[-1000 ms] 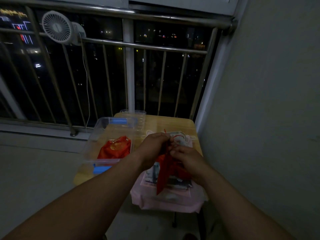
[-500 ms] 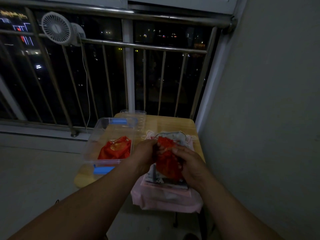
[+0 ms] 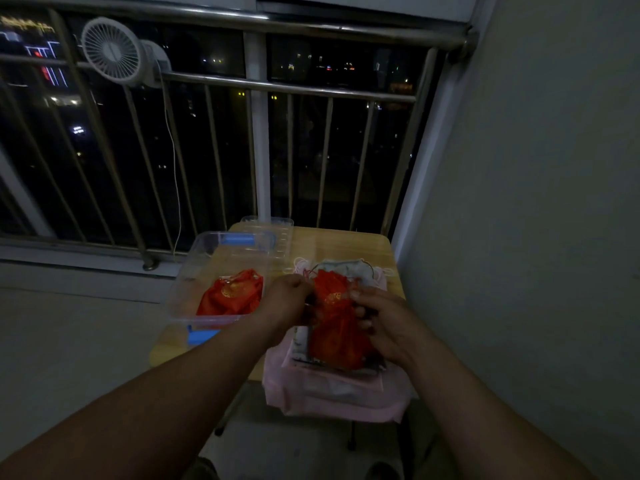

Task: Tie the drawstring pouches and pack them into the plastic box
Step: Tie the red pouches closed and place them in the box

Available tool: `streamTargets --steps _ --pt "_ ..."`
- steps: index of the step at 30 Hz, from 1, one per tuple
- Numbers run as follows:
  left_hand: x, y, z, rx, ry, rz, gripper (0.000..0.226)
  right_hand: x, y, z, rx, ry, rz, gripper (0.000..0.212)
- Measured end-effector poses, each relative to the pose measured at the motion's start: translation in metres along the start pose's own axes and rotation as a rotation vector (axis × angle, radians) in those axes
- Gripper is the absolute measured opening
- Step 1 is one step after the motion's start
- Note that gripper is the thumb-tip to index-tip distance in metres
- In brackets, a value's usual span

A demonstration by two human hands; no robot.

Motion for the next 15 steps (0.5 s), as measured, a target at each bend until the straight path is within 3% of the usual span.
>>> streamTargets --steps 5,10,15 --pt "0.001 0.047 -0.001 -0.219 -0.057 -0.267 0.024 -0.004 0.004 -0.002 0.356 0.030 -0.015 0.014" --pt "0.001 0.064 -0.014 -0.342 -0.164 -0.330 0.022 -0.004 0.010 -0.015 0.467 -0.063 -0.039 0.011" --pt "0.003 0.056 -0.015 -0.277 -0.179 -0.313 0.032 -0.004 0.008 -0.021 0.466 -0.057 0.024 0.011"
Point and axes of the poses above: each hand's wrist, its own x-axis away from the middle knuckle, its own z-axis out of the back of the hand, y = z × x, the point moved 8 cm from there along -x, towards the middle knuckle, and after that the axes turned 13 degrees about -x, right-handed, at the moved point
